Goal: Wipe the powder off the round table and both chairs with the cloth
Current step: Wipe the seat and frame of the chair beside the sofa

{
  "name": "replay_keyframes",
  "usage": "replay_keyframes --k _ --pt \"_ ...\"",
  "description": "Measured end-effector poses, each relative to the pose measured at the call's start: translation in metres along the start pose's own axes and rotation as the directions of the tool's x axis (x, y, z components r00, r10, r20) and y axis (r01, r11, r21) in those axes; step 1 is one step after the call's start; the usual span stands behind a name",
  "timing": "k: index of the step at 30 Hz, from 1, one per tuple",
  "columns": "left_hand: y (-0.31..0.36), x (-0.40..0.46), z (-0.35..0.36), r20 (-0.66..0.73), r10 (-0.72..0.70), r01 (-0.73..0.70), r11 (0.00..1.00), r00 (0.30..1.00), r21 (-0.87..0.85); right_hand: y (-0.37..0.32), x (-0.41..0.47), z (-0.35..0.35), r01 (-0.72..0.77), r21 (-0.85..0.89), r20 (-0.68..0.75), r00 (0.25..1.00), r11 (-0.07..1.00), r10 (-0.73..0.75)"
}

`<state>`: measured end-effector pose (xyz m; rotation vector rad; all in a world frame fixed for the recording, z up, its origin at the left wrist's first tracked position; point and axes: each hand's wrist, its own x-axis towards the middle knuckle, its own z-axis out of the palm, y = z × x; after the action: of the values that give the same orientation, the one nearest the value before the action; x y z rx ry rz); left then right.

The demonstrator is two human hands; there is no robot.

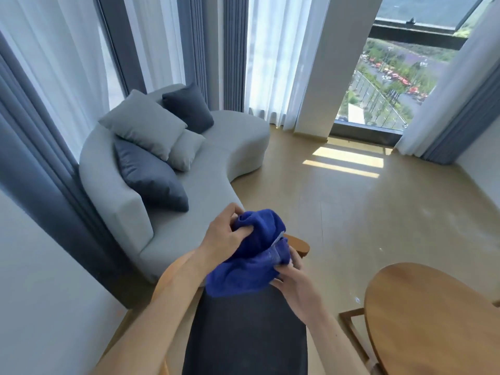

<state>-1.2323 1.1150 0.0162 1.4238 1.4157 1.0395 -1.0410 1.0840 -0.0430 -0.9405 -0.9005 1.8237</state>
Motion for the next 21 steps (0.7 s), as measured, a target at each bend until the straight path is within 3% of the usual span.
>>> replay_keyframes --k 3,5,9,11,13,17,21 --pt "0.035 0.006 -0.017 -0.021 0.14 -0.139 0.99 0.99 0.029 -0.027 -0.011 -0.007 -0.009 -0.093 0.027 1.0 0.996 0.012" --pt "0.06 0.008 -0.026 0.041 0.225 -0.227 0.972 0.973 0.059 -0.048 -0.014 -0.004 0.024 -0.167 0.049 0.999 0.986 -0.016" --pt "0.092 0.004 -0.025 0.171 0.347 -0.369 0.922 0.922 0.117 -0.097 -0.019 0.02 0.251 -0.389 0.203 0.962 0.886 -0.183" --pt "0.105 0.003 -0.025 0.191 0.39 -0.418 0.898 0.901 0.14 -0.118 -0.019 0.034 0.289 -0.454 0.218 0.953 0.842 -0.21" --pt "0.117 0.005 -0.03 0.212 0.43 -0.465 0.87 0.878 0.162 -0.135 -0.017 0.046 0.343 -0.552 0.204 0.939 0.76 -0.275" --pt "0.127 0.011 -0.045 0.199 0.45 -0.482 0.862 0.87 0.158 -0.158 -0.014 0.068 0.365 -0.787 0.129 0.886 0.498 -0.446" --pt "0.132 0.011 -0.057 0.126 0.482 -0.496 0.857 0.867 0.137 -0.178 -0.014 0.083 0.394 -0.823 0.16 0.852 0.409 -0.499"
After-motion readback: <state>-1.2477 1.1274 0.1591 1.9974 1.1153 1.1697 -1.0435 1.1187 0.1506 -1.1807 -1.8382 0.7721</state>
